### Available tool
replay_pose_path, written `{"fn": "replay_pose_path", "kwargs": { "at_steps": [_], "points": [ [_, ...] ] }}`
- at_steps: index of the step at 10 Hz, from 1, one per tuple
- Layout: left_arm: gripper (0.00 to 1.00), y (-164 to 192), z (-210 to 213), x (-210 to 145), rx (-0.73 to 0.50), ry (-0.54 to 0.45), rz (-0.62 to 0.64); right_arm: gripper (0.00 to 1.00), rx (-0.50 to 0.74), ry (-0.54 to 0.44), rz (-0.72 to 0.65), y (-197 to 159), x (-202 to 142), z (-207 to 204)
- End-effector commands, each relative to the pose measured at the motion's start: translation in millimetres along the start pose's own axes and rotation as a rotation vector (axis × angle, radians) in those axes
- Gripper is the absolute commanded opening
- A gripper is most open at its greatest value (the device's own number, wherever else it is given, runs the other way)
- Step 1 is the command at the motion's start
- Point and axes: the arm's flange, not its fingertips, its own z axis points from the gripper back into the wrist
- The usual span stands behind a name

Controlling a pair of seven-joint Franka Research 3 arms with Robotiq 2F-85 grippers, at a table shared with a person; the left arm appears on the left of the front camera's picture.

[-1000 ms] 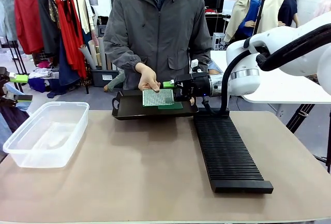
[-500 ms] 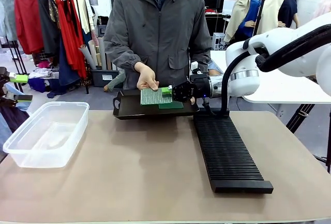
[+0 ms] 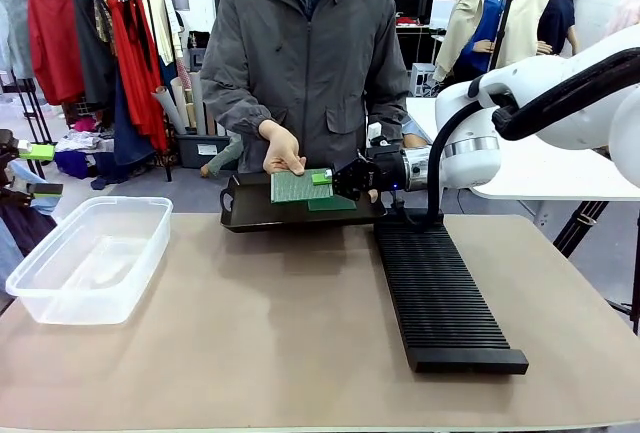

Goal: Sort PCBs into racks and boxes based on the side picked up.
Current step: Pick up the Blank PCB handed by the Human, then if the short side of the Blank PCB is picked up, insert it into the PCB Rack ; if the long side is picked up, place it in the Organizing box.

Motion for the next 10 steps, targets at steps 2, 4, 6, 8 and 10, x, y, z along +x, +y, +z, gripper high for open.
{"fn": "replay_pose_path", "kwargs": {
  "at_steps": [2, 4, 6, 8, 10],
  "points": [
    [1.0, -1.9, 1.1, -1.0, -0.008, 0.002, 0.0, 0.0, 0.0, -0.003, 0.001, -0.1, 0.3, 0.5],
    [1.0, -1.9, 1.1, -1.0, -0.008, 0.002, 0.0, 0.0, 0.0, -0.003, 0.001, -0.1, 0.3, 0.5],
    [1.0, -1.9, 1.1, -1.0, -0.008, 0.002, 0.0, 0.0, 0.0, -0.003, 0.001, -0.1, 0.3, 0.5],
    [1.0, -1.9, 1.1, -1.0, -0.008, 0.002, 0.0, 0.0, 0.0, -0.003, 0.001, -0.1, 0.3, 0.5],
    [1.0, -1.9, 1.1, -1.0, -0.008, 0.002, 0.0, 0.0, 0.0, -0.003, 0.001, -0.1, 0.3, 0.5]
  ]
}}
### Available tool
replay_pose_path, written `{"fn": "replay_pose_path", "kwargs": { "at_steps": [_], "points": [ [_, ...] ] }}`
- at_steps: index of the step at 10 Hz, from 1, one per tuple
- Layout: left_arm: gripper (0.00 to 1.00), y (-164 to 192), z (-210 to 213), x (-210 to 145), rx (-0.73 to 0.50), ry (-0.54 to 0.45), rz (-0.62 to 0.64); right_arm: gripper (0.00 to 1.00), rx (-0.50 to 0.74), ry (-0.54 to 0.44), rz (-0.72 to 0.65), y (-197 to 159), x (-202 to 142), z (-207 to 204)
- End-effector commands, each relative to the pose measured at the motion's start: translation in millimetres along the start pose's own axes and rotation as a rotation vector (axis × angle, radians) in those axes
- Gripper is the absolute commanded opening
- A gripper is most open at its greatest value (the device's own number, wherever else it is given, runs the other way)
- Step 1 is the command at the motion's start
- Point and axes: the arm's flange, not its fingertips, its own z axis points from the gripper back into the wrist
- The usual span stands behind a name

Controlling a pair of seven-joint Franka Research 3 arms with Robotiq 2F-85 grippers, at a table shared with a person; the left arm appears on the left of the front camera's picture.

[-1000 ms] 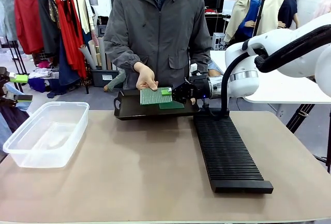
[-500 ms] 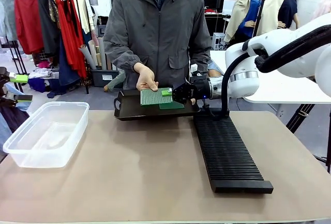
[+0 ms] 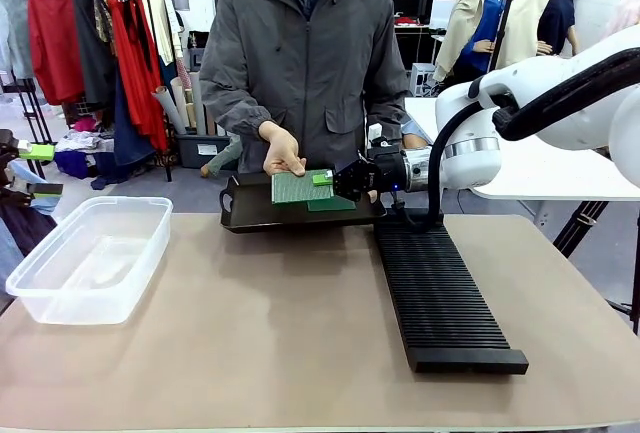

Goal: Sort PCBs into racks and boxes based on the side picked up.
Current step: If the short side of the Blank PCB is picked up, insert it into the PCB Rack ; if the long side is picked up, place it in the Organizing box.

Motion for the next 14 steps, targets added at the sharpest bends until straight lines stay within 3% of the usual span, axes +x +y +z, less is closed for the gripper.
{"fn": "replay_pose_path", "kwargs": {
  "at_steps": [1, 14],
  "points": [
    [1.0, -1.9, 1.1, -1.1, -0.008, 0.002, 0.0, 0.0, 0.002, -0.001, 0.003, 1.5, 1.1, -0.9],
    [1.0, -1.9, 1.1, -1.1, -0.008, 0.002, 0.0, 0.0, 0.002, -0.001, 0.003, 1.5, 1.1, -0.9]
  ]
}}
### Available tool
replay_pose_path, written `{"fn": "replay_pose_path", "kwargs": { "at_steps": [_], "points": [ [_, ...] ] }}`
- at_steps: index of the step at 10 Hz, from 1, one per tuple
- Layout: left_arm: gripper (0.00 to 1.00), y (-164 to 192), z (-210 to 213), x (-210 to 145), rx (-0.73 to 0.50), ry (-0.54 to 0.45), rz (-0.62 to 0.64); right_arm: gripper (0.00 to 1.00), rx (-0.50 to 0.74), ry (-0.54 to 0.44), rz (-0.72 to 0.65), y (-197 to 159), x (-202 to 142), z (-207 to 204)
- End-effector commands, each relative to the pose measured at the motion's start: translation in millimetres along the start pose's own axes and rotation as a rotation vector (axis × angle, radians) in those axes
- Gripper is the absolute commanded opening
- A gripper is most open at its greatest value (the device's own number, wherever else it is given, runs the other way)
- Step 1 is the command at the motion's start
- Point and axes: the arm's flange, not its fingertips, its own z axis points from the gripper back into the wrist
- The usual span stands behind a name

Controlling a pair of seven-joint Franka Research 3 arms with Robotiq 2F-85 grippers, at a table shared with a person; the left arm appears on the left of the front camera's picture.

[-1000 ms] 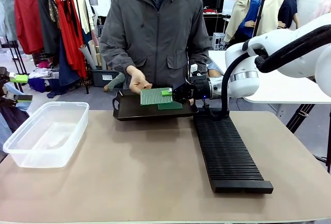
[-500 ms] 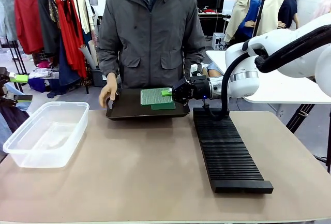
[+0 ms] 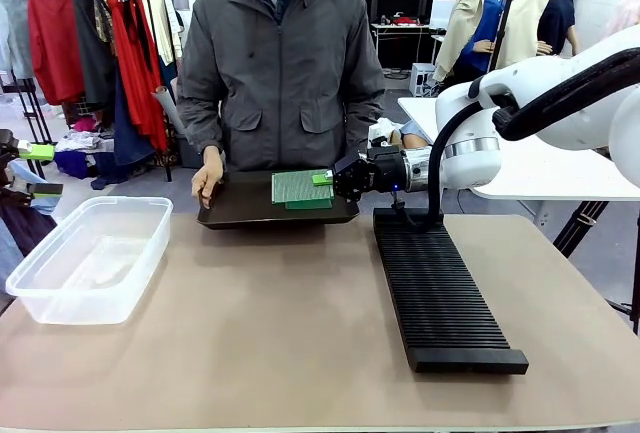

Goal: Sort PCBs into racks and boxes based on the side picked up.
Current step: If the short side of the Blank PCB is picked up, insert it into the PCB Rack ; if the long side is picked up, place it in the Organizing box.

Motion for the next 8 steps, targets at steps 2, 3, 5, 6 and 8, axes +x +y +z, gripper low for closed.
{"fn": "replay_pose_path", "kwargs": {
  "at_steps": [2, 3, 5, 6, 8],
  "points": [
    [1.0, -1.9, 1.1, -1.1, -0.008, 0.002, 0.0, 0.0, 0.002, 0.0, 0.003, 1.4, 1.0, -1.0],
    [1.0, -1.9, 1.1, -1.1, -0.008, 0.002, 0.0, 0.0, 0.002, 0.0, 0.003, 1.4, 1.0, -1.0],
    [1.0, -1.9, 1.1, -1.1, -0.008, 0.002, 0.0, 0.0, 0.002, 0.0, 0.003, 1.4, 1.0, -1.0],
    [1.0, -1.9, 1.1, -1.1, -0.008, 0.002, 0.0, 0.0, 0.002, 0.0, 0.003, 1.4, 1.0, -1.0],
    [1.0, -1.9, 1.1, -1.1, -0.008, 0.002, 0.0, 0.0, 0.002, 0.0, 0.003, 1.4, 1.0, -1.0]
  ]
}}
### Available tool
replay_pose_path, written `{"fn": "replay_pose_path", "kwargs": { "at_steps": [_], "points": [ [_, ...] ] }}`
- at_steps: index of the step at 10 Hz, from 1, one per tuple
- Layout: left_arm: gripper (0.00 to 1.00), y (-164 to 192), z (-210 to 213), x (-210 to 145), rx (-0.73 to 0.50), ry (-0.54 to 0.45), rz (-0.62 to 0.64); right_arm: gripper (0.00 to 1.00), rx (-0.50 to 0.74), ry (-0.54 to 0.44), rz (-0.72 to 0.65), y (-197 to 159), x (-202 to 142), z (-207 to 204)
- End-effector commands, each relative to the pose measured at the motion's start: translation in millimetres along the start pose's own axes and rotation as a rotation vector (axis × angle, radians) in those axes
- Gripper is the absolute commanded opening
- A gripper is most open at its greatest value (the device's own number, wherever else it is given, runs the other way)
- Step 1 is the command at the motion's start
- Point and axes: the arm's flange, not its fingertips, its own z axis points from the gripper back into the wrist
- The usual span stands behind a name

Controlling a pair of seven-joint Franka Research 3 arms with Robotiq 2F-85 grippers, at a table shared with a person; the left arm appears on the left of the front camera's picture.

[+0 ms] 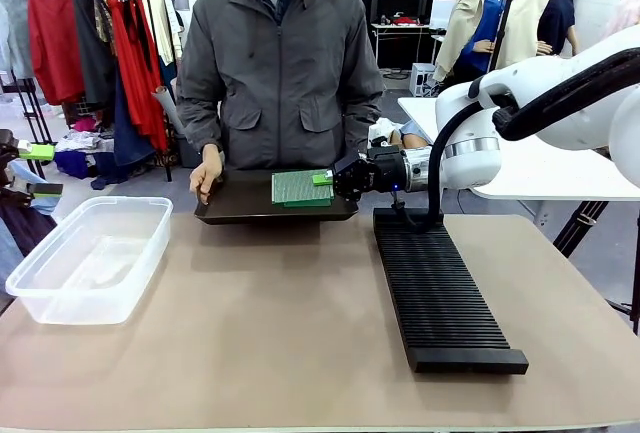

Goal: Sort PCBs into racks and boxes based on the side picked up.
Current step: If the short side of the Blank PCB is picked up, insert it into the PCB Rack ; if the long side is picked up, place it in the Organizing box.

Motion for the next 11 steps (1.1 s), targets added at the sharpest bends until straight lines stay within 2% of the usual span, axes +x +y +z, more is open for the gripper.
{"fn": "replay_pose_path", "kwargs": {
  "at_steps": [1, 7, 9, 10, 11],
  "points": [
    [1.0, -2, 1, -1, -0.008, 0.002, 0.0, 0.0, 0.0, 0.0, 0.0, 0, 0, 0],
    [1.0, -2, 1, -1, -0.008, 0.002, 0.0, 0.0, -0.041, -0.091, 0.153, -8, -15, 86],
    [1.0, -2, 1, -1, -0.008, 0.002, 0.0, 0.0, -0.008, -0.094, 0.244, -15, -23, 124],
    [1.0, -2, 1, -1, -0.008, 0.002, 0.0, 0.0, 0.015, -0.091, 0.214, -16, -26, 142],
    [1.0, -2, 1, -1, -0.008, 0.002, 0.0, 0.0, 0.052, -0.058, 0.252, -15, -28, 160]
  ]
}}
